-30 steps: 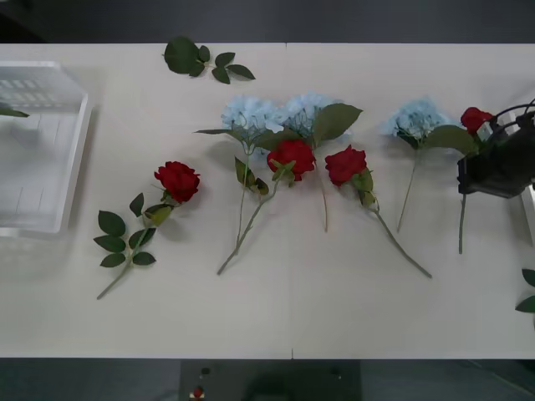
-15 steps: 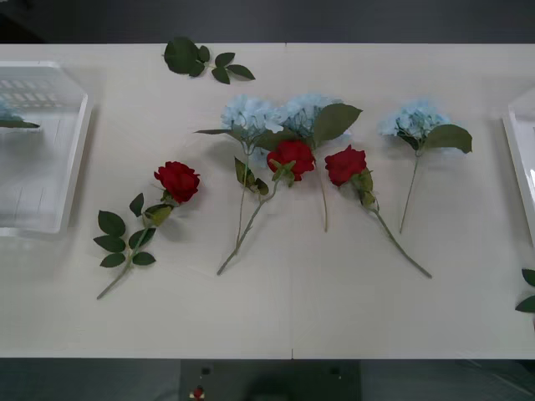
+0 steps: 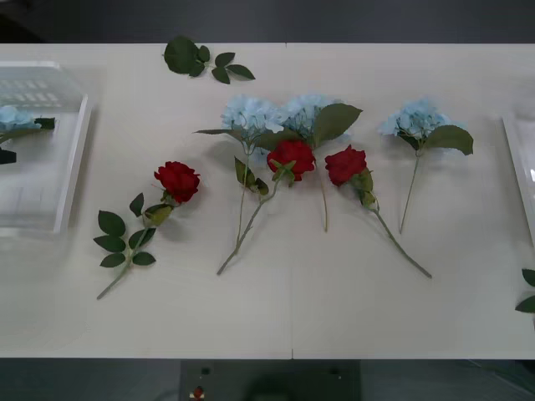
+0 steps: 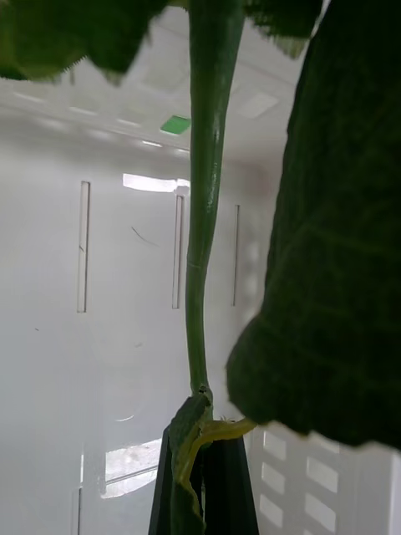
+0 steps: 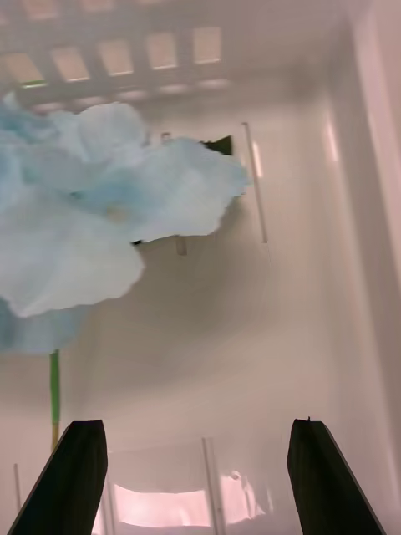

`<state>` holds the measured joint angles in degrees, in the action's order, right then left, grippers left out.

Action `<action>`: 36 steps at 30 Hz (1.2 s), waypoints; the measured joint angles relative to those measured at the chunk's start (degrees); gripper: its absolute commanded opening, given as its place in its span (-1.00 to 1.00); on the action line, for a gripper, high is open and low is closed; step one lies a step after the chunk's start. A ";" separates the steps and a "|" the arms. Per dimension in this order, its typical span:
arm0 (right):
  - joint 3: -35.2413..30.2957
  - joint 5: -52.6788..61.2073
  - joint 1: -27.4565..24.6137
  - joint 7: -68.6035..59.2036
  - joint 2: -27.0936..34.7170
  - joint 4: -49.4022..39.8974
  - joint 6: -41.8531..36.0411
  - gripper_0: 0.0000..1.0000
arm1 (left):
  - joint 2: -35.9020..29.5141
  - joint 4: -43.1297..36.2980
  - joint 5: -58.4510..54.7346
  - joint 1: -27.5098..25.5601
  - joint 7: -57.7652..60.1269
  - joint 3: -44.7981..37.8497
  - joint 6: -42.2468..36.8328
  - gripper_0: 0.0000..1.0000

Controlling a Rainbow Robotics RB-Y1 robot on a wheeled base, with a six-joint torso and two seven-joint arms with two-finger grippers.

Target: Put the red flowers into the right box and the blue flowers into the left box

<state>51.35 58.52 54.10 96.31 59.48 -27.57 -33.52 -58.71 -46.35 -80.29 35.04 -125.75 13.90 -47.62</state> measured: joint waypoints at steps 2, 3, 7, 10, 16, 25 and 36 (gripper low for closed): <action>0.00 -0.33 -0.93 -1.76 -0.77 1.31 1.43 -1.00 | -1.61 -2.55 -0.91 0.03 0.00 -0.07 -3.90 0.25; 0.00 -0.62 -1.26 -3.27 -1.16 1.83 1.76 -1.00 | -2.40 -3.69 -1.02 0.04 0.00 -0.28 -5.63 0.24; 0.00 -4.10 -1.88 -9.30 -2.52 3.73 2.70 -1.00 | -4.87 -6.81 -0.98 0.78 0.03 -2.90 -13.95 0.41; 0.00 -6.88 -1.87 -10.40 -3.15 4.69 2.70 -0.66 | -6.06 -8.92 -0.99 2.38 1.51 -3.91 -20.47 0.91; 1.09 -8.75 -1.87 -10.40 -3.22 5.21 2.72 0.88 | -6.81 -20.48 0.81 3.74 16.51 -3.79 -31.45 1.00; 4.40 2.95 -1.85 -7.75 -3.12 2.46 -0.21 1.00 | -0.47 -41.29 16.43 0.50 29.97 -3.78 -36.90 1.00; -2.94 43.15 -1.84 3.48 0.87 -13.37 -21.38 1.00 | 10.54 -50.79 33.93 -13.61 37.02 -3.34 -26.61 1.00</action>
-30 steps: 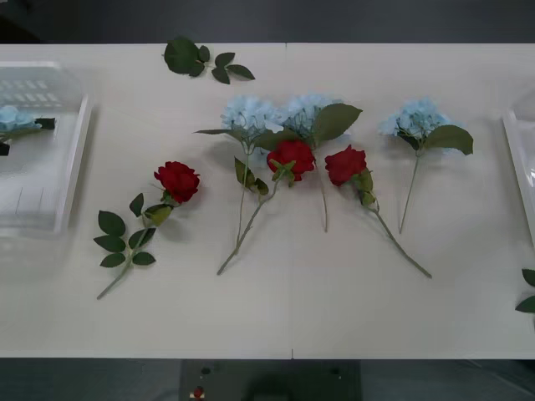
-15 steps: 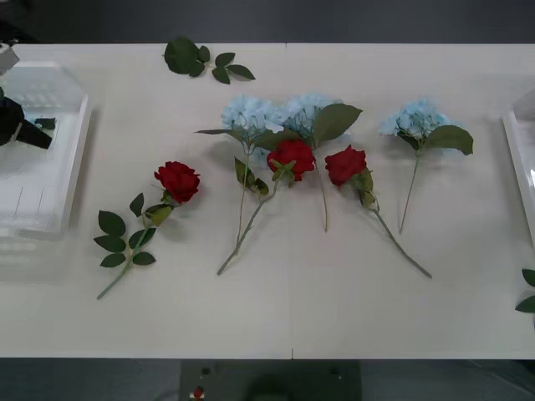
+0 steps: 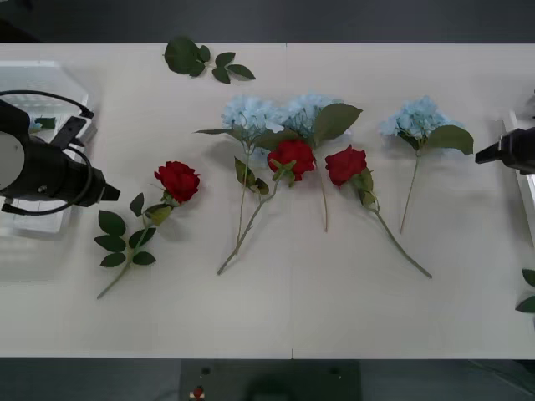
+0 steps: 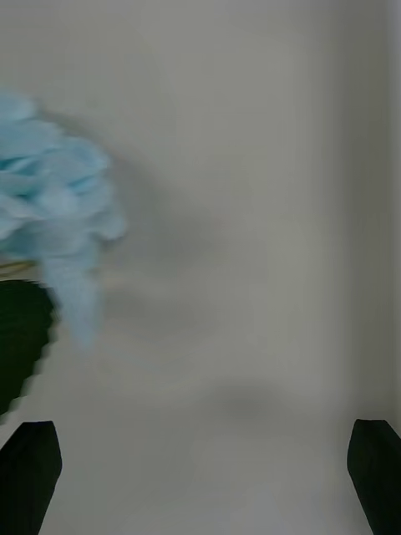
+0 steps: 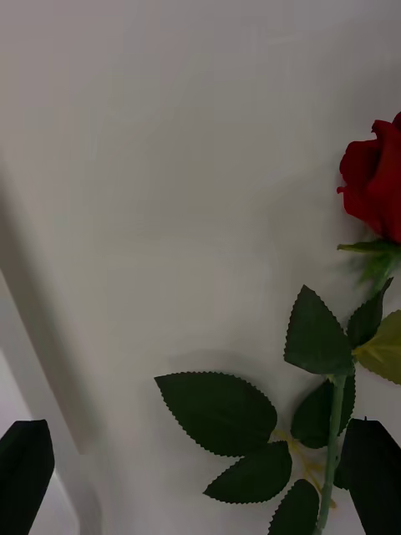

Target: Put the red flowers into the right box and the blue flowers into the left box

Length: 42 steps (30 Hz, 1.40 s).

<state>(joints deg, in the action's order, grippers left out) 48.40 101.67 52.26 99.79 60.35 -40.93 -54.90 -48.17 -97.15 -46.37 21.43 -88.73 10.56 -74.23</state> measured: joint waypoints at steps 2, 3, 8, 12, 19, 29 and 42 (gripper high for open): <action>0.65 3.29 0.12 -0.01 0.57 -2.39 -2.19 1.00 | 1.51 0.00 3.18 -0.50 0.00 1.68 1.37 1.00; 1.02 3.58 0.18 -0.03 0.86 -3.78 -3.02 1.00 | 2.08 0.01 5.31 -0.50 0.00 3.09 2.12 1.00; 1.78 4.23 0.18 -2.45 2.04 -12.20 -3.99 1.00 | 4.91 0.10 14.94 -0.46 0.01 10.97 5.54 1.00; 1.78 3.77 0.18 -11.94 1.91 -18.46 -2.35 1.00 | 8.30 0.75 18.20 -0.44 0.18 12.93 5.96 1.00; 1.74 -8.27 0.40 -20.62 -2.86 -20.81 1.52 1.00 | 11.48 2.21 19.50 1.12 3.14 12.94 5.96 1.00; 1.57 -23.73 4.97 -25.51 -15.26 -9.38 1.50 1.00 | 17.48 12.80 22.50 5.85 3.64 12.94 14.01 1.00; -1.08 -29.18 7.24 -25.50 -21.35 -1.37 2.64 -0.38 | 18.63 17.65 22.23 7.03 3.64 15.29 23.54 -1.00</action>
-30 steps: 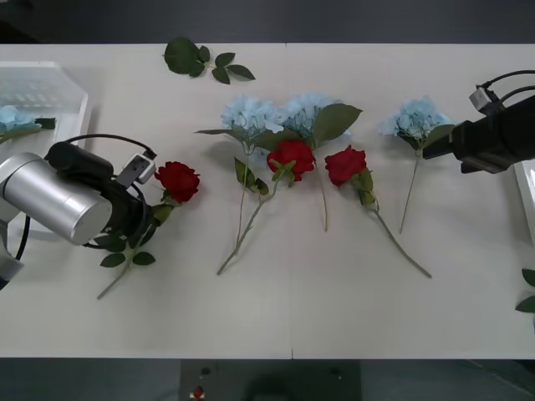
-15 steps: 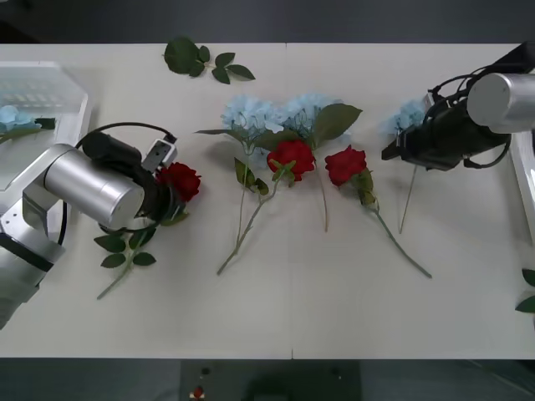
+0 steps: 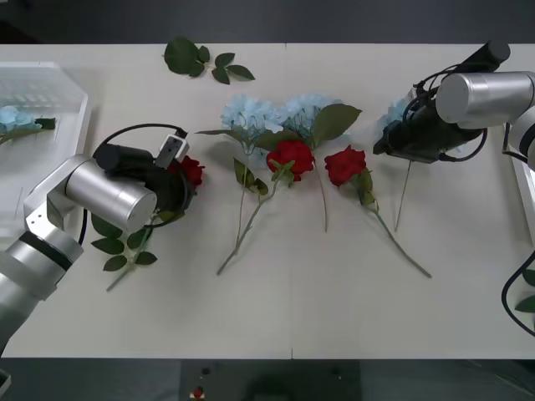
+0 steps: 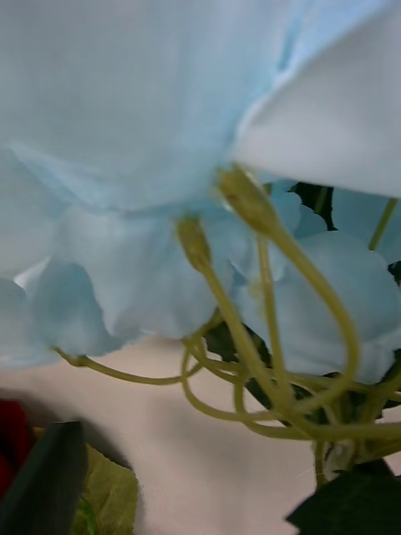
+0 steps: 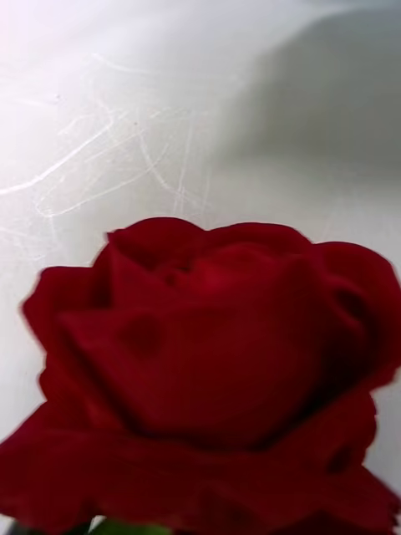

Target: Put the red flowers into the right box and the blue flowers into the left box

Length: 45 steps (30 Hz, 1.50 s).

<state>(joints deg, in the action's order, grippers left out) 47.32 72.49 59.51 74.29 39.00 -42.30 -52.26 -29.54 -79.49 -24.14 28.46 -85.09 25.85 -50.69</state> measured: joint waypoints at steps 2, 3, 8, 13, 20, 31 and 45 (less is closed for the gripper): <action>0.00 -0.74 0.00 0.00 0.00 0.00 -0.06 -0.82 | 0.00 0.01 0.00 0.04 0.00 0.13 0.00 -1.00; 0.00 -1.02 0.00 0.00 0.00 0.00 -0.06 -0.94 | 0.00 0.01 0.00 0.04 0.00 0.12 0.00 -1.00; 0.00 -1.48 0.00 0.01 0.00 0.07 -0.06 -1.00 | -0.48 0.01 -1.39 0.04 0.01 0.12 0.00 -1.00; 0.00 -1.74 0.02 0.07 0.25 0.31 -0.32 -1.00 | -5.31 -2.34 -10.65 0.04 0.03 0.12 -1.03 -1.00; 0.00 -1.63 2.16 9.24 4.13 0.36 -2.91 -1.00 | -17.44 -13.21 -26.94 0.02 0.08 -2.41 -7.38 -1.00; -9.20 17.23 3.93 40.52 14.88 0.64 -8.27 -1.00 | -25.29 -17.45 -54.52 -0.04 0.08 -18.84 -7.86 -1.00; -7.75 47.76 -3.33 55.90 21.13 1.21 -12.75 -1.00 | -24.53 -12.50 -84.31 -0.06 -14.28 -22.43 5.78 -1.00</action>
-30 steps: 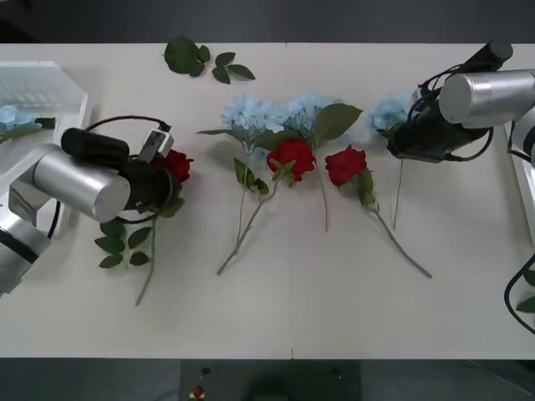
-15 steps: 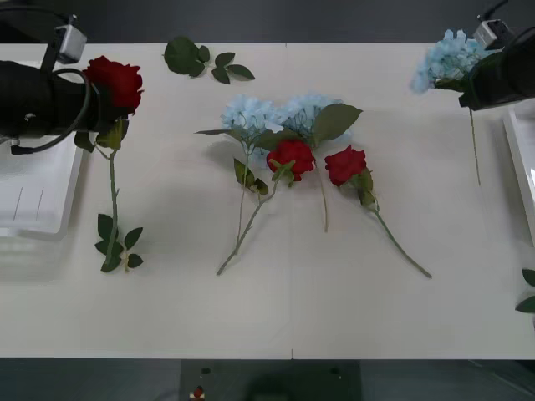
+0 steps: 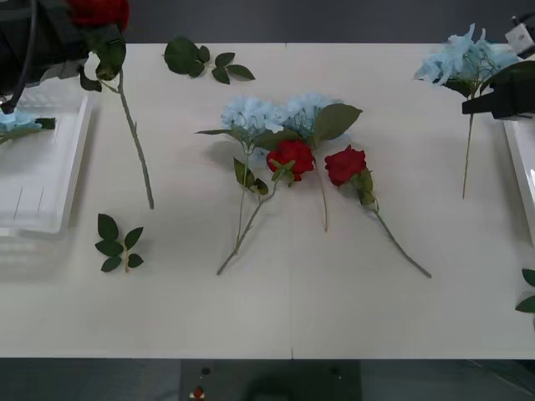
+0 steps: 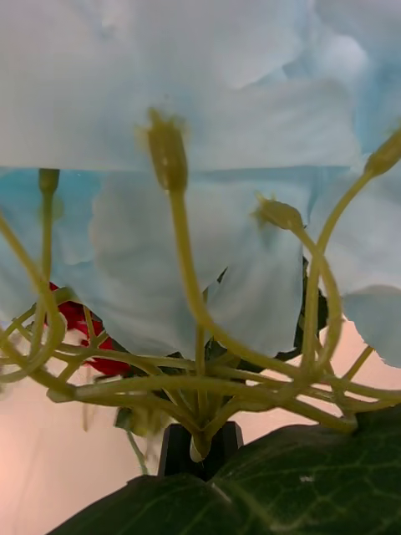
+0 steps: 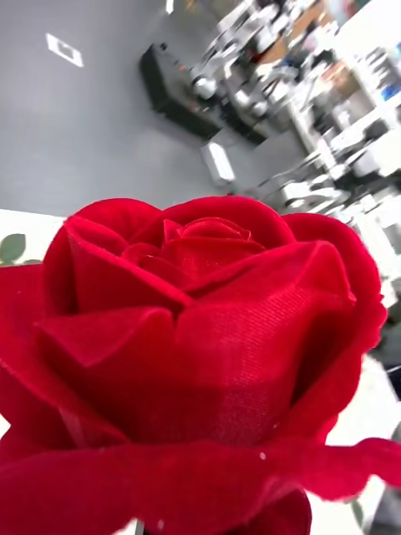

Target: Put the red flowers into the right box and the blue flowers into the left box

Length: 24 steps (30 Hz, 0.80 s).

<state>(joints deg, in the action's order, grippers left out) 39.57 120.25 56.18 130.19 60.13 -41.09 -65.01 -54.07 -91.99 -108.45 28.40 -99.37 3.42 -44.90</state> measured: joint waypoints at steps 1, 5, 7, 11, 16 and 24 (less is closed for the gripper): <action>0.00 -1.22 -0.41 0.00 0.05 0.01 0.52 -1.00 | 0.65 0.00 -0.85 0.00 -0.01 -0.01 0.64 -1.00; 0.05 -7.67 -1.81 -0.04 0.05 0.12 3.49 -1.00 | 6.04 0.01 -2.16 0.00 -1.72 -0.03 4.64 -1.00; 0.37 -9.04 -2.20 -0.09 0.04 0.62 3.90 -1.00 | 9.92 0.06 -1.85 0.00 -4.83 -0.04 6.70 -1.00; 5.38 -7.35 -2.25 -0.44 -0.06 2.65 7.26 -1.00 | 18.91 0.06 3.25 0.00 -6.99 0.42 10.03 -1.00; 12.41 -4.14 -2.23 -5.22 -2.67 5.70 8.24 -1.00 | 24.09 0.09 4.67 0.00 -6.98 7.59 16.55 -1.00; 14.83 -4.17 -2.23 -13.35 -6.62 7.13 10.07 -1.00 | 24.97 0.10 4.66 0.62 -6.98 19.61 18.65 -1.00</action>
<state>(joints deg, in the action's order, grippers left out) 54.40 116.08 53.95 116.84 53.51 -33.96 -54.94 -29.10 -91.89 -103.79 29.02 -106.35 23.02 -26.25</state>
